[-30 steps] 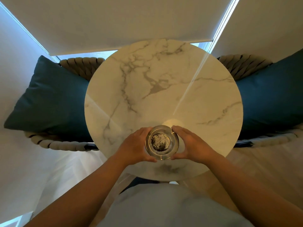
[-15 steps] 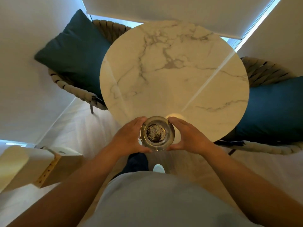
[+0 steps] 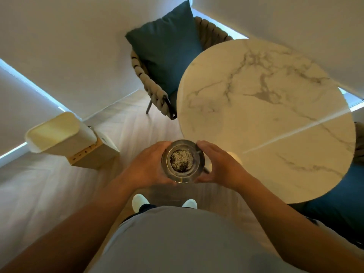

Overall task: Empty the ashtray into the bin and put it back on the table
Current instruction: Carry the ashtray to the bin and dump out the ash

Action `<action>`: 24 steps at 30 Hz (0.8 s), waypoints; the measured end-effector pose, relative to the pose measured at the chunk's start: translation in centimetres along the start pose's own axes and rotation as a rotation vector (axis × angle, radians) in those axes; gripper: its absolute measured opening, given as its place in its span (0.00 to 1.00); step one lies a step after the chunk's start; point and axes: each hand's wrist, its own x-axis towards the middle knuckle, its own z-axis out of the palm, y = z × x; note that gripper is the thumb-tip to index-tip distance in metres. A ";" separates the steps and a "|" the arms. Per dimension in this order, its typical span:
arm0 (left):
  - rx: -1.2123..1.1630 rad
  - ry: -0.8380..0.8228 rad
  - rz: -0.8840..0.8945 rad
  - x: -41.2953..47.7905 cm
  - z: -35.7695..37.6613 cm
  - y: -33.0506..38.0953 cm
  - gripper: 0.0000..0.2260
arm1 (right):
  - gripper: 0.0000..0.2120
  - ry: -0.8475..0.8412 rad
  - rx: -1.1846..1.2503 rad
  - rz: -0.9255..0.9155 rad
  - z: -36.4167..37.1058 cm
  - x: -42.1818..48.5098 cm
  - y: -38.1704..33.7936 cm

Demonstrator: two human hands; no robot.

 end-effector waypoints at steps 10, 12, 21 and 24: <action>-0.020 0.176 -0.170 -8.2 -5.5 -10.1 0.50 | 0.46 -0.147 -0.014 -0.204 5.6 9.3 -9.6; -0.045 0.204 -0.181 -9.8 -6.7 -11.9 0.49 | 0.46 -0.165 -0.035 -0.224 7.2 11.1 -11.3; -0.094 0.359 -0.355 -17.7 -10.9 -18.4 0.49 | 0.48 -0.292 -0.082 -0.378 13.6 17.9 -19.3; -0.094 0.408 -0.429 -19.5 -11.6 -20.1 0.50 | 0.50 -0.353 -0.095 -0.425 14.9 20.0 -21.4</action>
